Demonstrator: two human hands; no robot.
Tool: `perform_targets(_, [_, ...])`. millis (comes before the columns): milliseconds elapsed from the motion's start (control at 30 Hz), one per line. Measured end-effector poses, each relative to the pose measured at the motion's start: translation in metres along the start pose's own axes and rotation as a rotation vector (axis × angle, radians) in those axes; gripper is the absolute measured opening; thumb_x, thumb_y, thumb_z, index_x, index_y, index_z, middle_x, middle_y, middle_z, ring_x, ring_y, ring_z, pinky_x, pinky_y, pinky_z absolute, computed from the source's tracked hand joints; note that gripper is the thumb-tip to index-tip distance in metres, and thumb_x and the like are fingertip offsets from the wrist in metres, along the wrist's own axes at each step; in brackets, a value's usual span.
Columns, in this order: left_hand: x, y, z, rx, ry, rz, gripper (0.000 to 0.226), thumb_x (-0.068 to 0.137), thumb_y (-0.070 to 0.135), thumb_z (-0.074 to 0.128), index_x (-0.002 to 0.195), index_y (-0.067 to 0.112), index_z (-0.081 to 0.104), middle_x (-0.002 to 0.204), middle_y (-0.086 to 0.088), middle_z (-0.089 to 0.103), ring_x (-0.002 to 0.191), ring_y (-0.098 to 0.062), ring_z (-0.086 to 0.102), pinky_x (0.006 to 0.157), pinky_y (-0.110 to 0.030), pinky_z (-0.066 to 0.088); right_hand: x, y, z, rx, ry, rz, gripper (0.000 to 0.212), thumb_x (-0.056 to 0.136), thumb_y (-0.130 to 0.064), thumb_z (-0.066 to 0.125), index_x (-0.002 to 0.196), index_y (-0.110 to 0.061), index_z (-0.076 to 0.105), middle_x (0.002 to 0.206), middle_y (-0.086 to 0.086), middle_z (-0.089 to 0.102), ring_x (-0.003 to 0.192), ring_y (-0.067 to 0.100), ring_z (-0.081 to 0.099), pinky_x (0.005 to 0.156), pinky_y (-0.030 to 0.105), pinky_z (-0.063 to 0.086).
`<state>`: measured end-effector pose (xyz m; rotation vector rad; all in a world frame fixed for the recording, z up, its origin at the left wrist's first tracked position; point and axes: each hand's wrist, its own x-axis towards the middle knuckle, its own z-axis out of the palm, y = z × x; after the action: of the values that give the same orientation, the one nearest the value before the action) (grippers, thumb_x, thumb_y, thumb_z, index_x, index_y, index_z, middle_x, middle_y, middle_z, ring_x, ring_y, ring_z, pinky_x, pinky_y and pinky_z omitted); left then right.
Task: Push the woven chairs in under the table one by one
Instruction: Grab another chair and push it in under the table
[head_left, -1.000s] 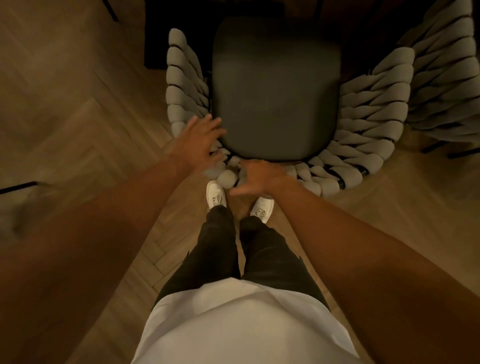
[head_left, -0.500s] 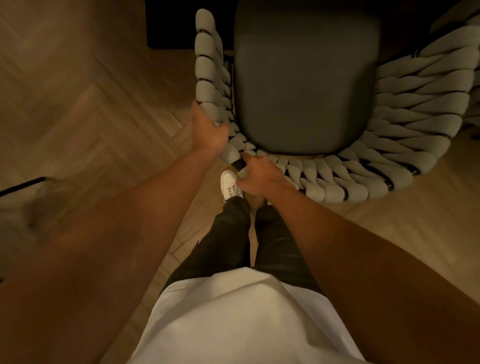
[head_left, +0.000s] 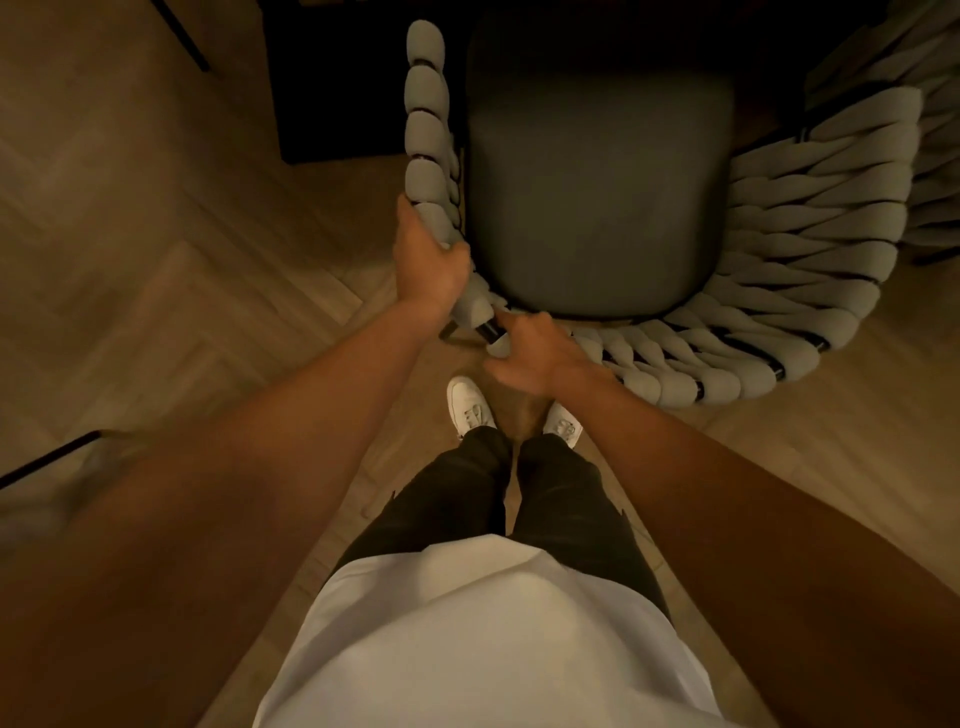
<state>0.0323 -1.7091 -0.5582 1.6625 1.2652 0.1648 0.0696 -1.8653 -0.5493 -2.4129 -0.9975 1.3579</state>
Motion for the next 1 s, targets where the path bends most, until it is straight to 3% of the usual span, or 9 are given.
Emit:
perform_targets(133, [0.041,0.018,-0.011,0.059,-0.018,0.002,0.069,0.09,0.012,0.062,0.152,0.016,0.032,0.14,-0.006,0.053,0.127,-0.025,0.052,0.101,-0.032,0.046,0.031,-0.025,-0.017,0.012,0.031,0.014,0.036,0.091,-0.027,0.066,0.126,-0.017,0.058,0.105,0.005,0.061,0.092,0.027,0.062,0.071,0.033,0.049])
perform_targets(267, [0.064,0.019,-0.018,0.064,-0.048,-0.04,0.08,0.087,0.016,0.068,0.156,0.017,0.027,0.145,-0.006,0.05,0.13,-0.024,0.05,0.106,-0.037,0.046,0.052,-0.039,-0.019,0.003,0.029,0.046,0.046,0.092,-0.026,0.066,0.135,-0.019,0.055,0.12,0.008,0.06,0.105,0.029,0.061,0.076,0.034,0.048])
perform_targets(433, [0.062,0.004,-0.03,0.038,-0.055,0.004,0.063,0.089,0.014,0.067,0.146,0.016,0.039,0.13,0.0,0.056,0.112,-0.011,0.054,0.093,-0.024,0.046,0.055,-0.046,-0.003,0.012,0.033,0.064,0.042,0.092,-0.027,0.066,0.131,-0.019,0.054,0.112,0.005,0.063,0.095,0.023,0.06,0.075,0.036,0.05])
perform_targets(567, [0.051,-0.01,-0.036,0.069,-0.012,0.142,0.064,0.089,0.013,0.068,0.147,0.009,0.04,0.138,-0.001,0.05,0.125,-0.012,0.048,0.103,-0.02,0.039,0.045,-0.044,0.007,-0.017,0.078,0.013,0.044,0.092,-0.032,0.065,0.132,-0.018,0.051,0.12,0.007,0.061,0.105,0.028,0.062,0.081,0.043,0.053])
perform_targets(633, [0.042,-0.019,-0.039,0.157,-0.017,0.176,0.075,0.092,0.022,0.067,0.155,0.007,0.027,0.157,-0.01,0.032,0.144,-0.021,0.032,0.119,-0.031,0.028,0.035,-0.04,0.01,-0.056,0.076,-0.014,0.052,0.094,-0.039,0.061,0.139,-0.02,0.044,0.129,0.008,0.057,0.114,0.031,0.059,0.082,0.042,0.049])
perform_targets(733, [0.019,-0.031,-0.039,0.366,-0.006,0.224,0.079,0.098,0.03,0.057,0.159,0.006,0.013,0.166,-0.016,0.001,0.154,-0.032,0.003,0.125,-0.046,0.012,0.015,-0.028,0.008,-0.086,0.049,-0.019,0.064,0.101,-0.051,0.048,0.154,-0.021,0.028,0.146,0.013,0.049,0.127,0.034,0.053,0.093,0.048,0.047])
perform_targets(833, [-0.009,-0.032,-0.031,0.697,0.007,0.408,0.072,0.097,0.035,0.049,0.157,0.005,0.021,0.166,-0.019,0.003,0.153,-0.035,-0.003,0.124,-0.052,-0.001,-0.006,-0.006,-0.001,-0.188,0.018,-0.059,0.065,0.104,-0.058,0.03,0.159,-0.023,0.022,0.159,0.009,0.039,0.138,0.031,0.045,0.108,0.051,0.041])
perform_targets(1000, [-0.056,-0.024,0.007,0.921,-0.236,0.427,0.066,0.101,0.049,0.036,0.155,0.011,0.029,0.165,-0.013,0.018,0.154,-0.03,-0.002,0.122,-0.052,-0.01,-0.036,0.057,-0.018,-0.343,0.06,-0.003,0.063,0.105,-0.058,0.016,0.152,-0.022,0.037,0.155,0.01,0.043,0.143,0.028,0.037,0.119,0.051,0.024])
